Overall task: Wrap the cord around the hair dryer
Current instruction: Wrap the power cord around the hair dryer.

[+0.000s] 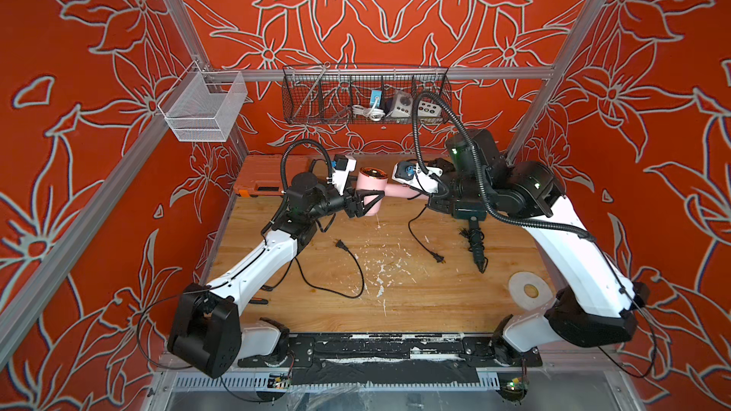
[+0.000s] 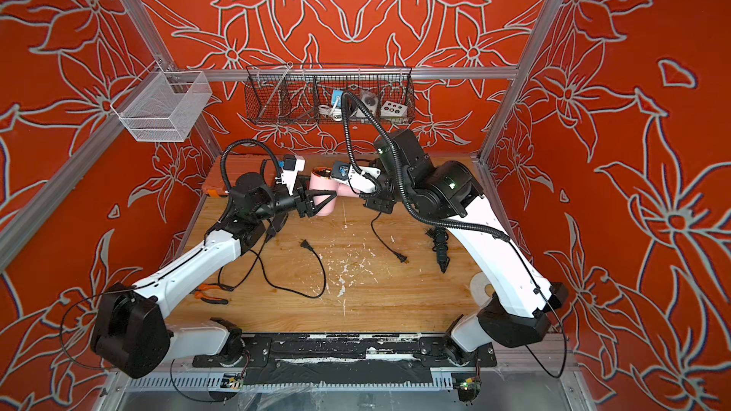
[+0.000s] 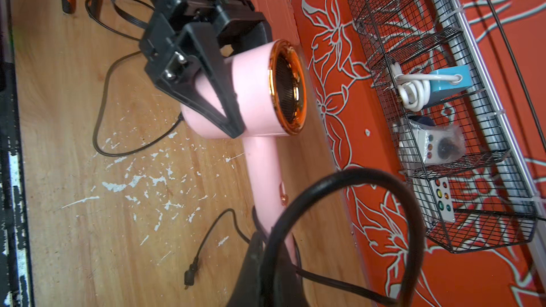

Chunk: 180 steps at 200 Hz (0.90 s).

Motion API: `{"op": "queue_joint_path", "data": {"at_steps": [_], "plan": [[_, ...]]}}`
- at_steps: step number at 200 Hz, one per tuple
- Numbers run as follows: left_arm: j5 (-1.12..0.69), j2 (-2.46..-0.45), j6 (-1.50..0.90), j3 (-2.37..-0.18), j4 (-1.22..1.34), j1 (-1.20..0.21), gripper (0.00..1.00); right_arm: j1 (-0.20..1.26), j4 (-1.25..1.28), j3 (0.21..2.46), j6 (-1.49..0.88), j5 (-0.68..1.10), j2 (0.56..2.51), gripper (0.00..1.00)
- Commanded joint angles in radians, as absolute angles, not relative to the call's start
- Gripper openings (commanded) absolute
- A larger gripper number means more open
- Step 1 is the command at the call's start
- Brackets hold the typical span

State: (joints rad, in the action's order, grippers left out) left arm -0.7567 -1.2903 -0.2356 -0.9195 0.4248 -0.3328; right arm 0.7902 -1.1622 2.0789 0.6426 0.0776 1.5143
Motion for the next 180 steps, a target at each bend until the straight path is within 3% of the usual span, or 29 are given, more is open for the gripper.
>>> {"op": "queue_joint_path", "data": {"at_steps": [1, 109, 142, 180], "plan": [[-0.788, -1.262, -0.128, -0.914, 0.337, -0.333, 0.00, 0.785, -1.248, 2.175, 0.703, 0.062, 1.563, 0.00], [-0.943, -1.176, -0.050, -0.973, 0.122, -0.331, 0.00, 0.696, -1.146, 2.053, 0.811, -0.122, 1.564, 0.00], [-0.783, -1.119, 0.042, -0.973, 0.057, -0.328, 0.00, 0.692, -1.138, 2.054, 0.829, -0.142, 1.559, 0.00], [-0.785, -1.106, 0.003, -1.005, 0.128, -0.307, 0.00, 0.692, -1.103, 2.097, 0.844, -0.141, 1.570, 0.00]]}}
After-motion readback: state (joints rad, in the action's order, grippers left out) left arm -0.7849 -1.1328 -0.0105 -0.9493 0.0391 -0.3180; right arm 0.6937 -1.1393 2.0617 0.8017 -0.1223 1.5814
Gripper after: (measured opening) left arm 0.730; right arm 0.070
